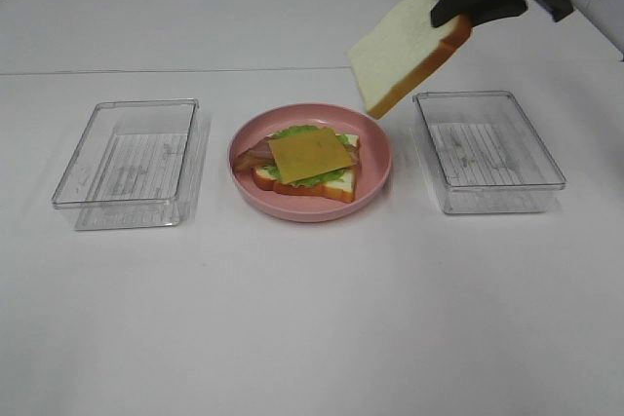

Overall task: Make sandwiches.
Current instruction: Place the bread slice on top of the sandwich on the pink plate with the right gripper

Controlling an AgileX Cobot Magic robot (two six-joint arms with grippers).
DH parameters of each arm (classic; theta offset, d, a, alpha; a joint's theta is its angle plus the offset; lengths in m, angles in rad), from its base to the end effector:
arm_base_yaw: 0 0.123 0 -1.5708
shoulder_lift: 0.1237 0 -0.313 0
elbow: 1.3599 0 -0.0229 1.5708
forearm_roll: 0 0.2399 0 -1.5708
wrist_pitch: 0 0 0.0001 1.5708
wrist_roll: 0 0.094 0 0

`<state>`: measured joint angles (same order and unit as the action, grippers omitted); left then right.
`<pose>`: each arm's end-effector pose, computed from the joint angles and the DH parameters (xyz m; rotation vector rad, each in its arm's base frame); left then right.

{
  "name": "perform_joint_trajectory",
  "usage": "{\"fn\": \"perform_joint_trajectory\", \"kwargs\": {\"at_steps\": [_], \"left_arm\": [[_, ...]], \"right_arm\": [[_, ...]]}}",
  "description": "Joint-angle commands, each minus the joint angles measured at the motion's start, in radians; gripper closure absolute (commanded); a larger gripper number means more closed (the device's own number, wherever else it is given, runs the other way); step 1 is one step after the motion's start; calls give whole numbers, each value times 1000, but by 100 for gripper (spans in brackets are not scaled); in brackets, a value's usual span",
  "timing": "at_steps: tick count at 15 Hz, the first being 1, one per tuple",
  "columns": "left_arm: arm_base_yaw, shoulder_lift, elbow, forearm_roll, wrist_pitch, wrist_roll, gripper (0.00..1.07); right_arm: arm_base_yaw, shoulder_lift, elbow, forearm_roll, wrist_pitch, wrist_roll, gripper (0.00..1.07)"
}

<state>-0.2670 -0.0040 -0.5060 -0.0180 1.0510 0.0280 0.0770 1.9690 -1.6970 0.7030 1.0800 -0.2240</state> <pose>-0.0398 0.0094 0.2729 0.2990 2.0066 -0.1725 0.4225 0.0864 0.3024 -0.0749 2.6603 0.8923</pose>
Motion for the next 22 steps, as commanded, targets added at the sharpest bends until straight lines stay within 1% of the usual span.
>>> {"fn": "perform_joint_trajectory", "kwargs": {"at_steps": [1,2,4,8,10,14,15,17,21,22], "left_arm": [[0,-25,5,-5,-11,-3,17],[0,-25,5,-5,-11,-3,17],[0,-25,5,-5,-11,-3,17],[0,-25,5,-5,-11,-3,17],[0,-25,5,-5,-11,-3,17],[0,-25,5,-5,-11,-3,17],[0,-25,5,-5,-11,-3,17],[0,-25,5,-5,-11,-3,17],[0,-25,5,-5,-11,-3,17],[0,-25,5,-5,-11,-3,17]], "right_arm": [[105,-4,61,59,-99,-23,107],[148,3,95,101,-173,-23,107],[183,19,146,196,-265,-23,107],[204,31,308,365,-427,-51,107],[204,34,371,493,-478,-119,107],[204,84,380,654,-507,-194,107],[204,125,380,665,-510,-204,107],[204,151,380,663,-509,-205,107],[204,160,380,661,-532,-205,107],[204,160,380,649,-540,-205,106]]}}
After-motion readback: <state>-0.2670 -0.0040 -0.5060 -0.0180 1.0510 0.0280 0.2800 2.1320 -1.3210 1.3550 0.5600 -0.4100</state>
